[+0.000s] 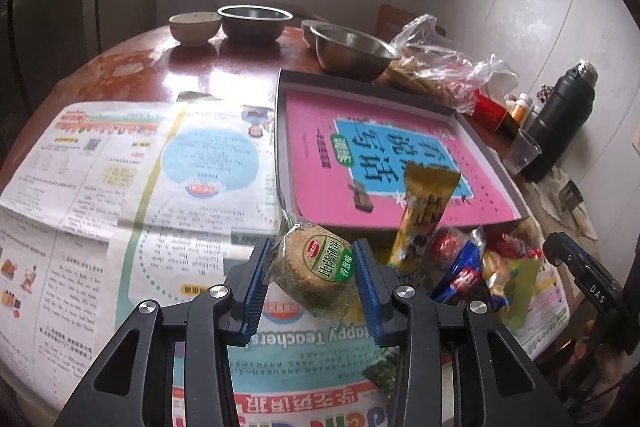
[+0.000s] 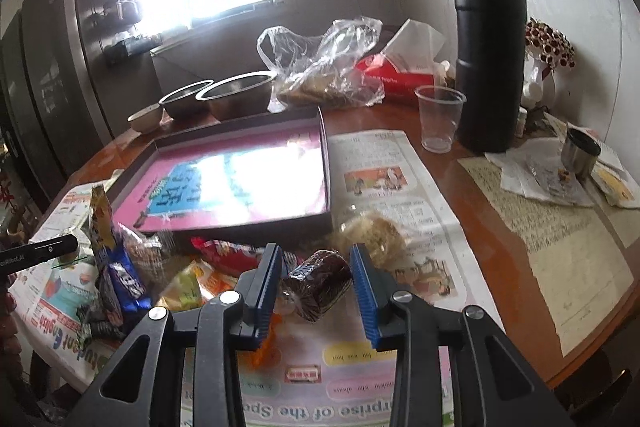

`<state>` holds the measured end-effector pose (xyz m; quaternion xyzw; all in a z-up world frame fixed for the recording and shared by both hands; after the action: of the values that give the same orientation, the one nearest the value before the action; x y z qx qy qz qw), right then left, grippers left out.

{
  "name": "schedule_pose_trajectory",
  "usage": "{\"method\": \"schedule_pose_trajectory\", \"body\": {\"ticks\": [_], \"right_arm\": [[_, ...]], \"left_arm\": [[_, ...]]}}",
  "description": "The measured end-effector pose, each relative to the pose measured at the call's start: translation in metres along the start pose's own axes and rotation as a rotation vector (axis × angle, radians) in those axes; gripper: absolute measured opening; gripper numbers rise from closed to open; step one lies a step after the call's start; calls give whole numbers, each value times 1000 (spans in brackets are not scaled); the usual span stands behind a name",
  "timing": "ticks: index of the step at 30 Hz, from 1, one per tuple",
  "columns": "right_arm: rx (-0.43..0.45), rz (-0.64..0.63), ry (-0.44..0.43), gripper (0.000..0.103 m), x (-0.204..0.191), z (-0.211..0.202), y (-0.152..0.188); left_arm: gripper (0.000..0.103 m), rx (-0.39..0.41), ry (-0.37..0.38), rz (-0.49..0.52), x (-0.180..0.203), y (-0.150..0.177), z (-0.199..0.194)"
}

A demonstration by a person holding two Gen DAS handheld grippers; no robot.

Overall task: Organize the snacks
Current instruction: 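Drop the cookie into the pink tray with the left tool while the right tool drops the candy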

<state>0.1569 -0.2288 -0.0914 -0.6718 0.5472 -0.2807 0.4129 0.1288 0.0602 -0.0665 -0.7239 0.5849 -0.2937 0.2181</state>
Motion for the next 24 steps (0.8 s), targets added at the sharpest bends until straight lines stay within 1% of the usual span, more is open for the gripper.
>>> {"method": "schedule_pose_trajectory", "body": {"ticks": [12, 24], "right_arm": [[33, -28, -32, 36, -15, 20, -28], [45, -31, -18, 36, -17, 48, -46]], "left_arm": [[42, 33, 8, -23, 6, -29, 15], [42, 43, 5, -35, 8, -51, 38]]}}
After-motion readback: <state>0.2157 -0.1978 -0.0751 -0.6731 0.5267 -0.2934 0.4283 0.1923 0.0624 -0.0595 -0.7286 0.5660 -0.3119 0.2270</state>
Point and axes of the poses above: each gripper's, at about its wrist camera, not at the fingertips, and z roughly the way its jaws point, x to its right, y to its underside, the point moved 10 cm from there along z, roughly the way its jaws point, and after that the axes turned 5 degrees about -y, right-handed, at the moved point
